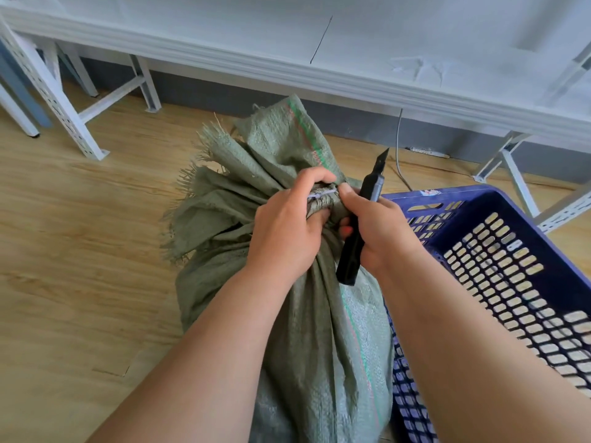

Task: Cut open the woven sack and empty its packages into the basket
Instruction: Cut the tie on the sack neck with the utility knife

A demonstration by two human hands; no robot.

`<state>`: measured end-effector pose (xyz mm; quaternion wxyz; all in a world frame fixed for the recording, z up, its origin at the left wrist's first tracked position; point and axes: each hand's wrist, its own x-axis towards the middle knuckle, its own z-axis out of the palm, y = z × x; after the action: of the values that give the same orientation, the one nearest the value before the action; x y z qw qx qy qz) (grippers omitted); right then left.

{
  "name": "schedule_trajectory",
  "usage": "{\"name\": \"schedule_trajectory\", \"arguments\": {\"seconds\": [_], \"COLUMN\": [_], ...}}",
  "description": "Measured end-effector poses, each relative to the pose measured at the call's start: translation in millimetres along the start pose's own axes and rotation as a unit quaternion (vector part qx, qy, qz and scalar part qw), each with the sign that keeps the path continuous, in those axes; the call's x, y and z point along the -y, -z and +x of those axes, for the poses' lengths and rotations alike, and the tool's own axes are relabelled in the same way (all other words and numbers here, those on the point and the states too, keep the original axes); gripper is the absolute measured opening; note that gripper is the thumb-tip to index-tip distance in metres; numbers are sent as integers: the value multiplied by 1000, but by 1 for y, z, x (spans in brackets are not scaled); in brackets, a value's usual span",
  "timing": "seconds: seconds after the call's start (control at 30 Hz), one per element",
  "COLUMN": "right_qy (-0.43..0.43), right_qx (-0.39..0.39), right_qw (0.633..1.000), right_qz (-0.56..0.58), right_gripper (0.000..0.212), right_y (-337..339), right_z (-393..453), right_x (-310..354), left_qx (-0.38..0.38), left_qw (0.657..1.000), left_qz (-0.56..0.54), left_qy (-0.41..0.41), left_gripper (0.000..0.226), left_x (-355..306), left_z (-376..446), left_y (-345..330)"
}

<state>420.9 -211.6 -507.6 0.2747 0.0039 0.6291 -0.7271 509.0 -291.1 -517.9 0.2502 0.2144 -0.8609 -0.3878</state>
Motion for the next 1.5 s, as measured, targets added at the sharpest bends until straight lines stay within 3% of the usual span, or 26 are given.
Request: {"name": "schedule_trajectory", "arguments": {"seconds": [0.23,0.3,0.43,0.53,0.67,0.77,0.9,1.0,1.13,1.23,1.3,1.4,1.5], "right_qy": [45,67,135,163,192,199,198,194,151,102,84,80,75], "right_qx": [-23,-30,-50,-66,-75,-66,-48,-32,-24,-32,-34,-27,-22], "right_qw": [998,995,981,969,944,937,938,941,965,987,994,996,996], "right_qz": [-32,-63,-132,-174,-257,-281,-281,-274,-213,-117,-61,-24,-50], "right_gripper": [9,11,16,17,20,21,17,10,10,11,11,11,11], "right_y": [4,4,4,4,5,5,8,8,8,8,9,10,12], "right_z": [1,0,-1,-1,-2,-3,-3,-3,-1,-2,-1,1,-1], "right_x": [-3,-7,-16,-20,-24,-25,-20,-15,-15,-16,-13,-9,-9], "left_qx": [38,24,-39,-35,-9,17,44,34,-12,-16,8,60,7], "left_qw": [998,998,983,962,952,964,990,989,987,997,1000,998,998], "left_qz": [-1,21,168,259,301,263,119,136,160,70,4,11,34], "left_qy": [47,62,69,76,57,45,58,41,15,11,15,32,56], "left_gripper": [8,10,8,7,10,9,7,9,13,13,25,55,54], "left_x": [-11,-15,-20,-25,-23,-16,-10,-13,-11,-5,-4,-3,-1], "left_z": [1,3,6,6,5,8,7,5,3,4,4,-3,-5], "left_y": [6,8,11,12,11,16,18,12,4,-2,-1,-4,-8]}}
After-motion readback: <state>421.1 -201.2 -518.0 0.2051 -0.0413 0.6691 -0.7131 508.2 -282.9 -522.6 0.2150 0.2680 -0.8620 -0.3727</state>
